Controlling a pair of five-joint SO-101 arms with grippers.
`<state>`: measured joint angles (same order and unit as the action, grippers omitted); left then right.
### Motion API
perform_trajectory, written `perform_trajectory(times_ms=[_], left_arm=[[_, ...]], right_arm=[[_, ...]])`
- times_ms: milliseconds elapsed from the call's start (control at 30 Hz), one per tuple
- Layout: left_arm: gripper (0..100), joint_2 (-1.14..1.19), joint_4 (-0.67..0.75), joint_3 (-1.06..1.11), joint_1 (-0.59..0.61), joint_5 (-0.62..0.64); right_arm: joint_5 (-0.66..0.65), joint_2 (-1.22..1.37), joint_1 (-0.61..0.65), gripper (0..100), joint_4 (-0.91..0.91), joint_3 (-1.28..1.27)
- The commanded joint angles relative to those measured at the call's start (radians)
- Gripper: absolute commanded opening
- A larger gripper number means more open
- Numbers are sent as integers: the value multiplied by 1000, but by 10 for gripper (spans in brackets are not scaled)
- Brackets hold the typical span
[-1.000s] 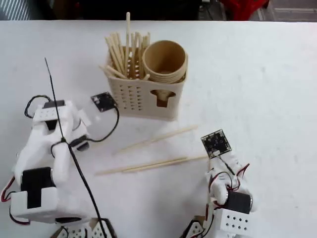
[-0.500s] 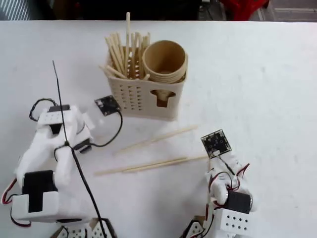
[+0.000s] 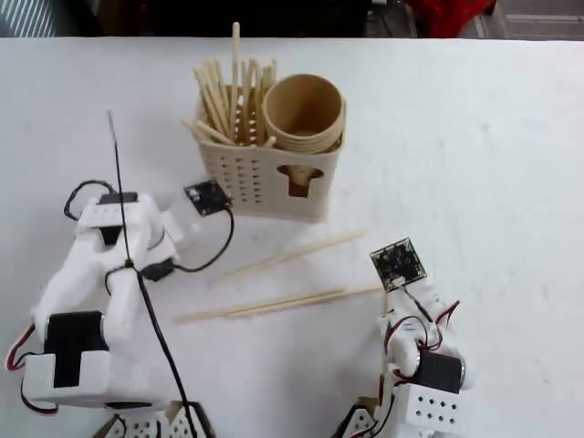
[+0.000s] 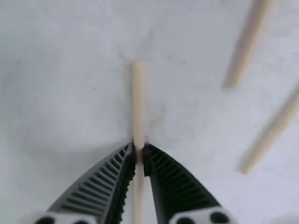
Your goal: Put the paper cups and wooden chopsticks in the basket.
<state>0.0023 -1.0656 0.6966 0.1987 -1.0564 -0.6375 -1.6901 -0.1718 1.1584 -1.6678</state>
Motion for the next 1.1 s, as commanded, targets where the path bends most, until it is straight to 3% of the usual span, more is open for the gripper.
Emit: perform_trajectory(times_ms=[0,300,433,600,700,833,1067], left_arm=[[22,-99,-187,-149,-15,31],[22,-372,-517,-537,-15,160],[22,-496,-543,-770,-31,324],[22,-533,-532,-1020,-219,508],[22,-533,-422,-1083,-378,641],[22,-521,-170,-1077,-522,799],[22,-354,143,-1063,-562,873]], right_arm=[[-8,-7,2,86,-2,3],[-8,-7,2,86,-2,3],[-8,-7,2,86,-2,3],[-8,-7,2,86,-2,3],[-8,-7,2,86,-2,3],[-8,-7,2,86,-2,3],[-8,-7,2,87,-2,3]])
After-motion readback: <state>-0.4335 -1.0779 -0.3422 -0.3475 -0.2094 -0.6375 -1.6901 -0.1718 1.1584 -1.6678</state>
